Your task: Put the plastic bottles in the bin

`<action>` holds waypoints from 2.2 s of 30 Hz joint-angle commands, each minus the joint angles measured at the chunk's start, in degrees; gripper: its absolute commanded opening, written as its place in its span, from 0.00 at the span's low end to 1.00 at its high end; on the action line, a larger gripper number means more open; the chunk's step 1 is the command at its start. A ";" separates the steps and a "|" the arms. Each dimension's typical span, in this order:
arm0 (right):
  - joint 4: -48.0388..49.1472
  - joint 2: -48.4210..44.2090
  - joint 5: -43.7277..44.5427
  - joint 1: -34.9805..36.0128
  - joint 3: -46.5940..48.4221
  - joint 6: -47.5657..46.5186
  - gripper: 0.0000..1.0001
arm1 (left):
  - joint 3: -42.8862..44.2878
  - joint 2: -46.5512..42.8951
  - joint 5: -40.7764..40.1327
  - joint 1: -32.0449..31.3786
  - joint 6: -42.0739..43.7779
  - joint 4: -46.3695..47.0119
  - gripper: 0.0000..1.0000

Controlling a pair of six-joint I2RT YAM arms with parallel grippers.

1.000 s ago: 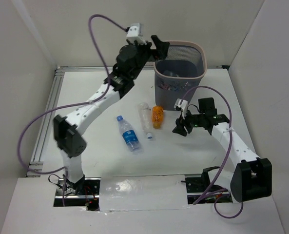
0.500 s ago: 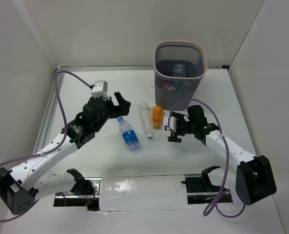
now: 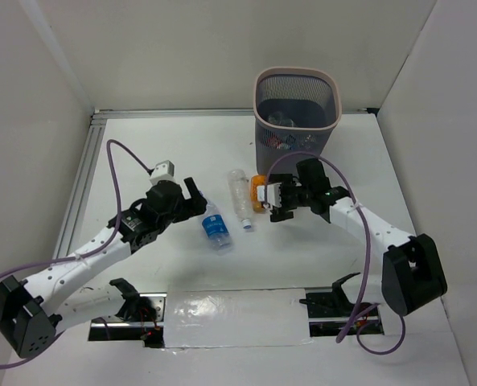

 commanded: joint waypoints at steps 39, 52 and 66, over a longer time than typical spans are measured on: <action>-2.82 -4.40 26.73 7.53 -0.11 80.47 0.91 | -0.75 10.91 4.93 3.29 -4.54 5.12 0.96; 25.57 -5.30 46.06 14.39 -13.93 90.24 0.91 | -3.73 4.23 1.51 0.65 -8.05 1.43 0.96; 33.31 5.43 46.16 11.22 -8.12 94.28 0.92 | -5.40 1.41 0.98 0.65 -8.58 0.90 0.96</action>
